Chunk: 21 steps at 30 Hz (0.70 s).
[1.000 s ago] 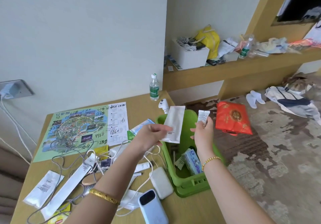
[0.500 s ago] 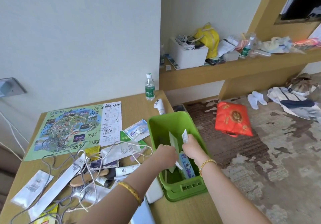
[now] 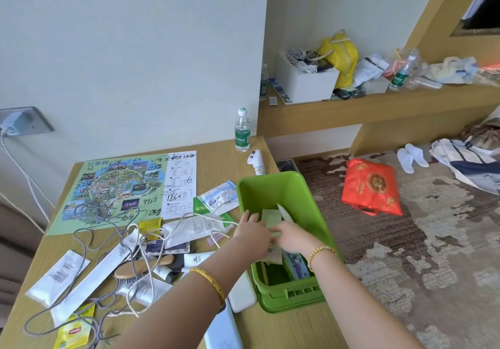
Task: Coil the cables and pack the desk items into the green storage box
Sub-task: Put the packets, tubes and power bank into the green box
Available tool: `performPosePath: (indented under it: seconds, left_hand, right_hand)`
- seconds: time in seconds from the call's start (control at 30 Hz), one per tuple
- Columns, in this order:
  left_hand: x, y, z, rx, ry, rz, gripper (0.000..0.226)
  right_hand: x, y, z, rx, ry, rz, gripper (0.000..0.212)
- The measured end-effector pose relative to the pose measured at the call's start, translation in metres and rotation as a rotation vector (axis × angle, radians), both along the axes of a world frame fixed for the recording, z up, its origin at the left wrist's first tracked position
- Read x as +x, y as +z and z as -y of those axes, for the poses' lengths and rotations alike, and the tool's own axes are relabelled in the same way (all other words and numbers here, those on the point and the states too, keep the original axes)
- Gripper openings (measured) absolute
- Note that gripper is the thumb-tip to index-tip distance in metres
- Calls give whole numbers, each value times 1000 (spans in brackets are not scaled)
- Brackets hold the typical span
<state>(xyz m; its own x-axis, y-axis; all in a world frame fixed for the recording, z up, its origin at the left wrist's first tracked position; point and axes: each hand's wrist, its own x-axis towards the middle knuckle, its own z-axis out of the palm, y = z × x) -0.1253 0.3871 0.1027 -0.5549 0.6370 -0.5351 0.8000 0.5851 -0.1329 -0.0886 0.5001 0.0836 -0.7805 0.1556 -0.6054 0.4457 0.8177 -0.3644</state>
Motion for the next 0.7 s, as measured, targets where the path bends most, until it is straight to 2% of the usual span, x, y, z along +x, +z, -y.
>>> performPosePath:
  seconds: [0.07, 0.17, 0.23, 0.3, 0.4, 0.5, 0.6, 0.7]
  left_hand:
    - [0, -2, 5, -41, -41, 21, 37]
    - [0, -6, 8, -60, -94, 36, 38]
    - [-1, -8, 10, 22, -93, 32, 36]
    - [-4, -8, 14, 186, -41, 40, 35]
    - [-9, -5, 26, 493, 119, 51, 36]
    - [-20, 0, 47, 758, 301, 41, 37]
    - [-32, 0, 80, 867, 482, 65, 36]
    - [-38, -10, 116, 849, 639, 83, 32]
  right_hand:
    - [0, -9, 8, 122, 122, 118, 44]
    - [5, -24, 17, 477, 328, 299, 46]
    - [10, -33, 16, 596, 396, 350, 46]
    - [12, -35, 12, 595, 367, 308, 46]
    - [8, -20, 13, 466, 205, 101, 47]
    - [-1, 6, 26, 221, -16, -320, 46]
    - [-9, 30, 57, 28, -107, -634, 38]
    - [-12, 43, 98, -18, -63, -837, 29]
